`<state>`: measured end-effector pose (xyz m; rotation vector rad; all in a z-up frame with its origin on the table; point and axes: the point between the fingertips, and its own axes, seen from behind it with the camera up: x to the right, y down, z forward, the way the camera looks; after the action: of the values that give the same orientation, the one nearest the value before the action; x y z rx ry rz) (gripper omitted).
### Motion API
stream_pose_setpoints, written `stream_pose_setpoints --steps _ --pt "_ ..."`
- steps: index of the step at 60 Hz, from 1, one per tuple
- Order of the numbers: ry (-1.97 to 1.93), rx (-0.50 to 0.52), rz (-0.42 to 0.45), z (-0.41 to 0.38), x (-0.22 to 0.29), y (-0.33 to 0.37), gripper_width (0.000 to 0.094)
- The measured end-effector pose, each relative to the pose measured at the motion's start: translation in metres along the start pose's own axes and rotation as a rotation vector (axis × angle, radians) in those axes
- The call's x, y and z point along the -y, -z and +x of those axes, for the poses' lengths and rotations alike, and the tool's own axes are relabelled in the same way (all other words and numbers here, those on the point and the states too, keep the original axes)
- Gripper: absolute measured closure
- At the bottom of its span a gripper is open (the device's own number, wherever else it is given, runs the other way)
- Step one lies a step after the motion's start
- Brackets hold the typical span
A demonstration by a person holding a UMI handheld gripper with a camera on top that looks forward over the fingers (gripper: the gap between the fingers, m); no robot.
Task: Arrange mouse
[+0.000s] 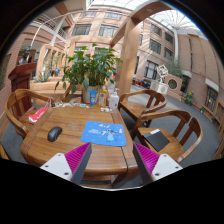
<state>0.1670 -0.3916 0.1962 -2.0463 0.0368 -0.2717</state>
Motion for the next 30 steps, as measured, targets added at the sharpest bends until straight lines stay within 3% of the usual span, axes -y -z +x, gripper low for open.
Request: stream_pose_setpoints --steps 7,14,30 --pt "0.003 0.034 -0.080 -0.018 -0.036 -0.003 0.0084" --pt "0.008 0.069 -0.144 -0.062 -0.088 -0.048 0.0083" --pt "0.011 0.283 -0.185 -0.208 -0.119 -0.079 0.0082"
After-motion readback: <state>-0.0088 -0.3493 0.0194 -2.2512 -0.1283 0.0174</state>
